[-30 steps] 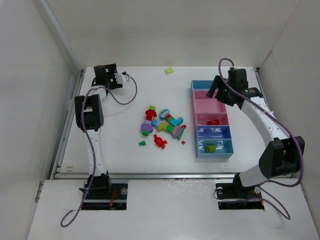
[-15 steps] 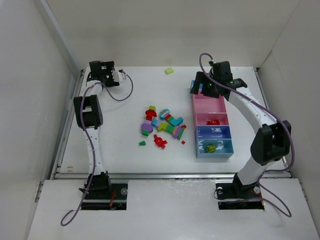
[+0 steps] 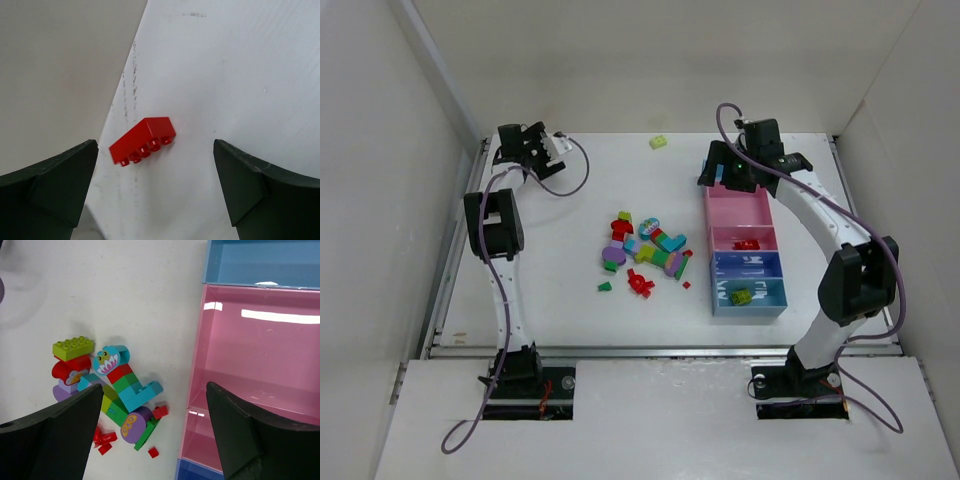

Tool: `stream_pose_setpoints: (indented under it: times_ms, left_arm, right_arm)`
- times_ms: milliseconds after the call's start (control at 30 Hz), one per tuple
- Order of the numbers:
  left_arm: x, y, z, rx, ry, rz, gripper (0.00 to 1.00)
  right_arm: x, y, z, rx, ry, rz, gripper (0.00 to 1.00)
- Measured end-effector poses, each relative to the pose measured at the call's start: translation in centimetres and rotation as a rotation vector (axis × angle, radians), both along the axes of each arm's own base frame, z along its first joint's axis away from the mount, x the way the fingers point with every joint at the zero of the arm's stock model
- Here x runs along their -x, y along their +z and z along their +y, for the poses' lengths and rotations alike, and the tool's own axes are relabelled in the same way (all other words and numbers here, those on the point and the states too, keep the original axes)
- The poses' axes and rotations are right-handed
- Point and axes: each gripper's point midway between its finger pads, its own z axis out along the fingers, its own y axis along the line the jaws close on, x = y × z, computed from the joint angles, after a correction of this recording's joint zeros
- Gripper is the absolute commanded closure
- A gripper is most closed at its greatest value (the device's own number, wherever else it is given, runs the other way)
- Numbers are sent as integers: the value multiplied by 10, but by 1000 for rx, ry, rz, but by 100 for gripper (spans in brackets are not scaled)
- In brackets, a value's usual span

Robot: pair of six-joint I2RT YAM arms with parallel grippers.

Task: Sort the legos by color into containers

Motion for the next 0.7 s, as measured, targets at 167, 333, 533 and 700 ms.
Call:
stream_pose_setpoints:
  times_ms: [167, 333, 533, 700]
  left_arm:
    - [3, 8, -10, 341, 189, 107, 0]
    - [-12, 39, -7, 609, 380, 110, 0]
    - [-32, 70, 9, 769, 513, 11, 0]
    - [-46, 66, 15, 829, 538, -14, 0]
  right_arm:
    - [1, -1, 3, -9, 16, 5, 11]
    - [2, -2, 5, -14, 28, 9, 11]
    - [2, -3, 6, -17, 32, 11, 11]
    - [2, -2, 7, -21, 38, 11, 10]
